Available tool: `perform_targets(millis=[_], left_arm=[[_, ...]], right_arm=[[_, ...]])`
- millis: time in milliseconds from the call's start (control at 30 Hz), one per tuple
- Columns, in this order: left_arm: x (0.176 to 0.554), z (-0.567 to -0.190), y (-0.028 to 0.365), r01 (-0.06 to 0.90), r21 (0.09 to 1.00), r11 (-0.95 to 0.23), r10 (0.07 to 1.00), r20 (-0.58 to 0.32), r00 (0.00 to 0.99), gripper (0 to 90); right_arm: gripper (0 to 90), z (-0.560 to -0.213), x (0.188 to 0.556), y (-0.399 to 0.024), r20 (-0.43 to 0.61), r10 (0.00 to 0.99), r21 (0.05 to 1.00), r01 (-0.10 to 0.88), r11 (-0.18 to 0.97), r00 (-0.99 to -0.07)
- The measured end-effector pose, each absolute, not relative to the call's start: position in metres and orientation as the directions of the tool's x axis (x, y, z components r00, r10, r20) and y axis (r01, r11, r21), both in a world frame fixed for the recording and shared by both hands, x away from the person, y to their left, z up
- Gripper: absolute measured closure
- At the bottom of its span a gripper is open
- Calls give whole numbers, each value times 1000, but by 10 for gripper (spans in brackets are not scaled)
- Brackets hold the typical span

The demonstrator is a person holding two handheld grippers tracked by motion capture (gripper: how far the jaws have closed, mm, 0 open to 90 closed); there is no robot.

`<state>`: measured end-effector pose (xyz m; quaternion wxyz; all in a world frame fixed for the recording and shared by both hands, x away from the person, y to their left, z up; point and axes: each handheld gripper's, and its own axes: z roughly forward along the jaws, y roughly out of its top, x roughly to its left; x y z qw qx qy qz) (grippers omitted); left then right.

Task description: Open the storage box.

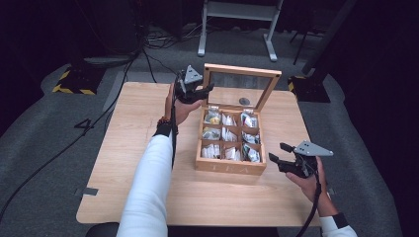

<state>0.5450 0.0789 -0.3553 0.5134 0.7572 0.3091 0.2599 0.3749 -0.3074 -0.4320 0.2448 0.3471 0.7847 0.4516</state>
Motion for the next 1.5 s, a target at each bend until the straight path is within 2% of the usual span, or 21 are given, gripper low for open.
perform_targets(millis=[1067,1233,1500], left_arm=[[563,-383,69,286,897,-337,772,88,630,580],[565,-389,69,295,902,-316,774,65,629,577],[569,-404,64,340,871,-355,785,80,614,549]], right_arm=[[366,-437,374,-303,-95,749,857,329,397,-656],[367,-438,374,-303,-99,747,855,327,402,-658],[365,-438,373,-301,-102,745,851,330,409,-660]])
